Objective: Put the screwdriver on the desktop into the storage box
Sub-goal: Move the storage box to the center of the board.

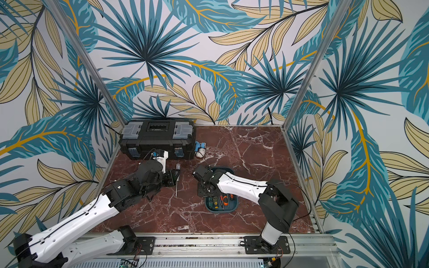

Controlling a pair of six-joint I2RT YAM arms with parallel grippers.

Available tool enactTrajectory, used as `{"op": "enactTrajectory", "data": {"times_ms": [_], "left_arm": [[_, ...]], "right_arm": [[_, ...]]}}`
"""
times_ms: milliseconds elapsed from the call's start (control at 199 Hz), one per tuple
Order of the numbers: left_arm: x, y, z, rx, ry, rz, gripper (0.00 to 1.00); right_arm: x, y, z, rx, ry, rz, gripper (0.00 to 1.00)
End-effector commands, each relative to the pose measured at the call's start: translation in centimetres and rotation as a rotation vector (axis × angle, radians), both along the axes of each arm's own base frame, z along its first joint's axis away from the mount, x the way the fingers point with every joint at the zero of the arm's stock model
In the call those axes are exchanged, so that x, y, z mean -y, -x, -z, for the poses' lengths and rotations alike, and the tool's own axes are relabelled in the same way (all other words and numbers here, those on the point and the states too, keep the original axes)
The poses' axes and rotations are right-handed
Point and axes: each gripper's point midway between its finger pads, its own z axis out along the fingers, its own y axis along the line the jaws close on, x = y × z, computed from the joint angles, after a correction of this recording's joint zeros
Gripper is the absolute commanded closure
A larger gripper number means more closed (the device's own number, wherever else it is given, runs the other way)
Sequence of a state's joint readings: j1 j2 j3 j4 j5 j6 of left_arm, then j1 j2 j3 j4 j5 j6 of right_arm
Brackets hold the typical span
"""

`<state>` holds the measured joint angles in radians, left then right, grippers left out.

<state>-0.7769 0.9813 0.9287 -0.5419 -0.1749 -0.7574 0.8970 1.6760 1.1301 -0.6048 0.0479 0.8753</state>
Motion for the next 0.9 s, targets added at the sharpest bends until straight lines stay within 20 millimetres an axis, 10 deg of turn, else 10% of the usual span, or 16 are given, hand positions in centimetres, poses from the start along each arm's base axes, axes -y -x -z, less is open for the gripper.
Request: {"op": "enactTrajectory", "data": {"times_ms": [0,231,477,899], "left_arm": [[0.1,-0.4,0.1,0.015,0.055,-0.020,1.00],[2.6,-0.1,-1.5,0.031,0.247,0.051,1.00],[6.0,0.7,-6.4,0.135,0.676,0.188,1.00],[7.2,2.7,-9.8,0.188,0.889,0.345,1.00]], "right_arm": [[-0.2,0.2,-2.0,0.030,-0.007,-0.020,0.57],[2.2,1.2,-9.1,0.196,-0.128,-0.034,0.45],[-2.8,5.8,-17.7,0.292,-0.739,-0.280,0.41],[-1.8,6.7,-22.8,0.415,-0.915,-0.280,0.60]]}}
